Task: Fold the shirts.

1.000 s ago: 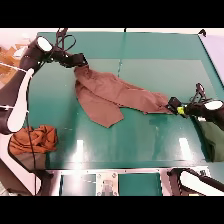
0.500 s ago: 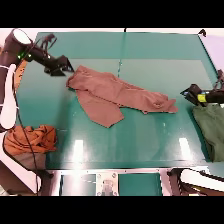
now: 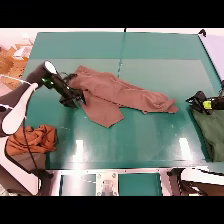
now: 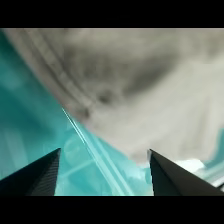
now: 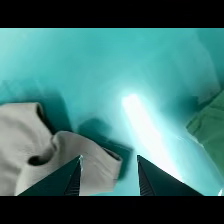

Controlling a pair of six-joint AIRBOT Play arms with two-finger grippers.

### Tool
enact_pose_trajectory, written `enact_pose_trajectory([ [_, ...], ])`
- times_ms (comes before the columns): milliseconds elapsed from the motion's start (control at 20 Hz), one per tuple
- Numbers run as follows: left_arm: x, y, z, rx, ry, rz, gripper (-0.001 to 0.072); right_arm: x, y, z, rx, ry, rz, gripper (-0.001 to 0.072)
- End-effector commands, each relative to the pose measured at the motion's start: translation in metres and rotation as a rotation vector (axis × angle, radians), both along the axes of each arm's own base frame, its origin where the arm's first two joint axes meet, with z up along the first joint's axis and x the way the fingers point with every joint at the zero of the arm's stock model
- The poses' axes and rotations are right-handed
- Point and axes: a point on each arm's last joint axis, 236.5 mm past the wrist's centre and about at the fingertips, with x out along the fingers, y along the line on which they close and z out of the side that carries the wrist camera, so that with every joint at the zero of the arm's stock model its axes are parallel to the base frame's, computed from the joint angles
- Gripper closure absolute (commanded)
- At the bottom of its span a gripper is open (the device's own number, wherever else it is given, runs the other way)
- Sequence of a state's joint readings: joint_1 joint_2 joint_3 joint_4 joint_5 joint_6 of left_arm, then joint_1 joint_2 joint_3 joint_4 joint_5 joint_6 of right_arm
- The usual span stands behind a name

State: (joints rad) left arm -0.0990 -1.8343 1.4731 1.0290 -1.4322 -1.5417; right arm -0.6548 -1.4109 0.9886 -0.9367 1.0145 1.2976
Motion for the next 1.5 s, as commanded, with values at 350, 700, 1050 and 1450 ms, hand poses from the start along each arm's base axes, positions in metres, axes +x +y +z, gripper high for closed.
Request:
enact_pose_trajectory([
  [350,0.029,-0.003,-0.019,0.035,-0.153,0.036,0.0686,-0.006,0.026,-0.039,0.075,0.095,0.052,0.0296],
  [700,0.037,0.002,0.009,0.055,-0.172,-0.033,0.0686,-0.006,0.075,-0.067,0.136,0.173,0.166,0.0528],
  [1050,0.067,-0.001,0.108,0.034,-0.373,-0.108,0.0686,0.006,0.093,0.007,0.148,0.080,0.272,0.0700],
  [1450,0.055,0.001,0.110,0.037,-0.333,-0.135,0.0686,-0.025,0.062,0.012,0.085,0.113,0.190,0.0528],
])
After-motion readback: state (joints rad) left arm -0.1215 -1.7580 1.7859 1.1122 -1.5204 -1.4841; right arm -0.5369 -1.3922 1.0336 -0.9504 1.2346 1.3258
